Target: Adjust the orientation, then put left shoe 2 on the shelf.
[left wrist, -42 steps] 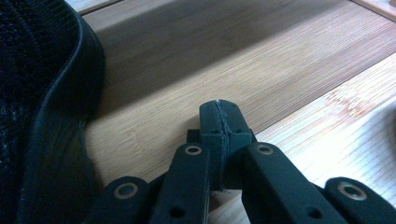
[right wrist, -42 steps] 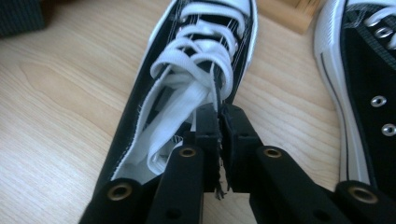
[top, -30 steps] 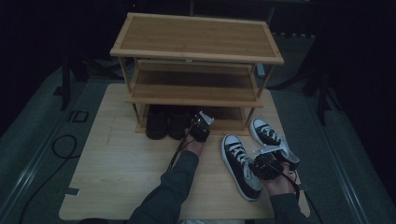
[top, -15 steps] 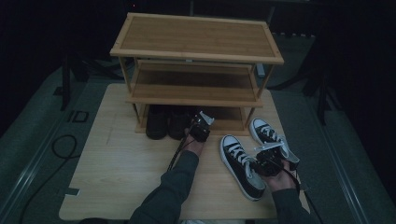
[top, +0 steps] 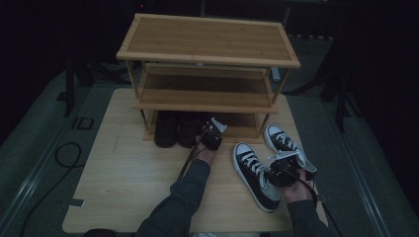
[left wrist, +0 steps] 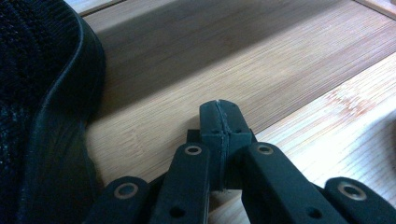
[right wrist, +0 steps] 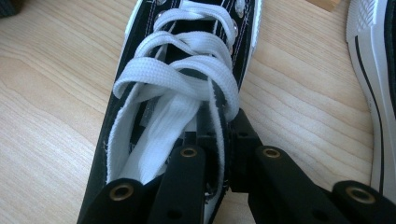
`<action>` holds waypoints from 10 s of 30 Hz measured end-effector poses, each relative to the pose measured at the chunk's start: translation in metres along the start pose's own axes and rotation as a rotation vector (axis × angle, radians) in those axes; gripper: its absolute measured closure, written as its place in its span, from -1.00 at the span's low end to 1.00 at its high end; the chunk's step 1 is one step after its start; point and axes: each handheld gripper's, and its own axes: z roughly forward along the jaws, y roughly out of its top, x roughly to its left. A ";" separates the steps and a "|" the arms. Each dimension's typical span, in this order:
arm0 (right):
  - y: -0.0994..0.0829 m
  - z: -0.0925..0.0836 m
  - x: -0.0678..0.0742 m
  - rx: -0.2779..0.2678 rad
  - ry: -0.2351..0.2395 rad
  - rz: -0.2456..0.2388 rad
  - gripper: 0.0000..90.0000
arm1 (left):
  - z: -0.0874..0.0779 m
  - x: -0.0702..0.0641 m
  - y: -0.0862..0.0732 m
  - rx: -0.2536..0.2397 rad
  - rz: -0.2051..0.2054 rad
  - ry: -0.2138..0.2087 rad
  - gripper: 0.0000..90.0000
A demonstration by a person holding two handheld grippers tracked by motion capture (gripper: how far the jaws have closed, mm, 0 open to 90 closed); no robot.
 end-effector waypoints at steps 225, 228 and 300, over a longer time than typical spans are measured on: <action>0.191 -0.090 -0.024 -0.281 0.100 0.010 0.95 | -0.001 0.002 -0.002 -0.002 -0.026 0.020 1.00; 0.195 -0.087 -0.023 -0.281 0.103 0.019 0.95 | -0.001 0.002 -0.002 -0.001 -0.027 0.019 1.00; 0.181 -0.115 -0.036 -0.301 0.037 -0.015 1.00 | -0.001 0.002 -0.002 -0.002 -0.030 0.018 1.00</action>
